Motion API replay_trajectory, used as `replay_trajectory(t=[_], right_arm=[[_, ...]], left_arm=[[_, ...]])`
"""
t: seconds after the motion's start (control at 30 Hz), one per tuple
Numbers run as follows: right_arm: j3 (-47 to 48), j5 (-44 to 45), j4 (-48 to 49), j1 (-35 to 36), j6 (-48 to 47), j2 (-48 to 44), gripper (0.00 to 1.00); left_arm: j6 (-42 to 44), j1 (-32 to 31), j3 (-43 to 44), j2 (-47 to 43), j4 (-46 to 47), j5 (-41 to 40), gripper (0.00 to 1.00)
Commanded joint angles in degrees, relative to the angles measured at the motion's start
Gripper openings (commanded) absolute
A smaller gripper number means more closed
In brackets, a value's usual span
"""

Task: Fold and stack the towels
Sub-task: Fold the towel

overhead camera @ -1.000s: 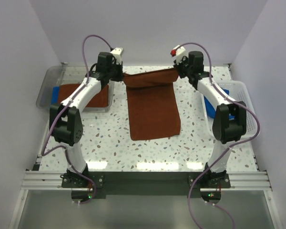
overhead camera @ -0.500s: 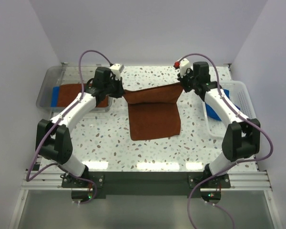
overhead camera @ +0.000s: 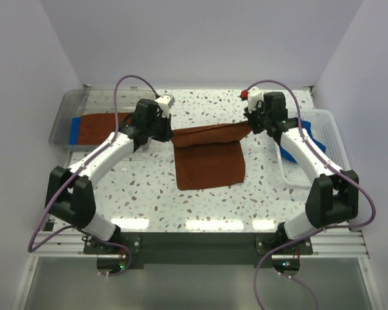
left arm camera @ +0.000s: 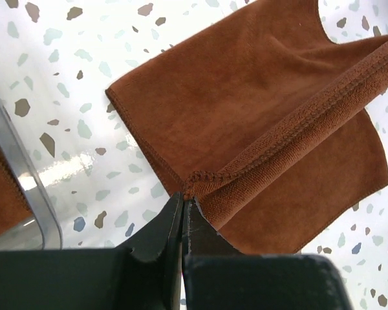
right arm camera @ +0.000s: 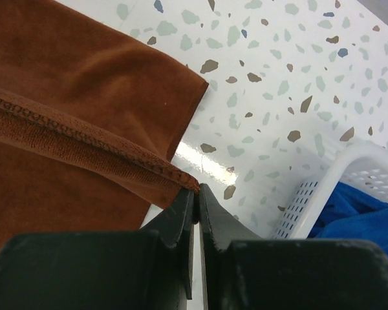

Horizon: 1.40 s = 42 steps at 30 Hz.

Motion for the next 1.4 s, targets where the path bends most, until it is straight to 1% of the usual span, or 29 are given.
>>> replay_trajectory(t=[0.0, 0.1, 0.2, 0.3, 0.4, 0.5, 0.57, 0.6, 0.7, 0.8, 0.93, 1.03, 1.23, 1.37], right_arm=[[2.0, 4.8, 0.9, -0.5, 0.4, -2.6, 0.05], [3.1, 4.4, -0.1, -0.5, 0.6, -3.5, 0.06], [1.8, 5.2, -1.0, -0.1, 1.9, -5.1, 0.06], [-2.1, 5.8, -1.7, 0.6, 4.6, -7.2, 0.06], [-6.9, 7.4, -2.2, 0.6, 9.7, -9.4, 0.06], [-12.1, 8.7, -2.4, 0.8, 15.7, -10.9, 0.07], [-14.9, 8.9, -1.7, 0.7, 19.0, -11.9, 0.08], [-17.6, 8.3, -0.9, 0.7, 20.1, -12.2, 0.08], [-21.7, 6.7, 0.8, 0.7, 23.4, -11.9, 0.08], [-24.3, 5.2, 1.9, 0.7, 25.0, -11.1, 0.08], [-26.3, 5.9, 2.7, 0.7, 26.4, -10.3, 0.08], [-26.3, 6.2, 3.7, 0.7, 27.0, -10.2, 0.08], [-21.2, 8.8, 2.4, 0.7, 25.7, -11.7, 0.07], [-18.9, 8.5, 3.1, 0.7, 25.2, -14.0, 0.07]], left_arm=[[-0.3, 0.7, 1.9, -3.8, -3.0, -5.8, 0.00], [0.2, 0.7, 2.5, -4.9, -4.2, -6.1, 0.00], [0.1, 0.7, 1.4, -5.4, -5.3, -5.2, 0.00], [-0.5, 0.6, -1.9, -6.6, -6.0, -4.0, 0.00], [-1.8, 0.5, -7.8, -9.4, -6.2, -3.5, 0.00], [-3.3, 0.1, -11.6, -10.9, -5.7, -1.9, 0.00], [-4.1, -0.7, -15.6, -12.1, -4.7, -0.5, 0.00], [-4.6, -1.0, -18.8, -12.3, -3.1, 0.1, 0.00], [-6.2, -2.0, -24.0, -11.5, -0.6, 2.3, 0.00], [-7.9, -3.1, -27.7, -11.5, 1.9, 2.8, 0.00], [-10.1, -5.1, -29.7, -11.1, 3.8, 3.2, 0.00], [-11.1, -7.2, -30.0, -10.8, 4.4, 1.5, 0.00], [-12.0, -7.7, -27.1, -13.6, 1.9, -1.4, 0.00], [-12.0, -8.1, -24.4, -15.9, -0.5, -2.7, 0.00]])
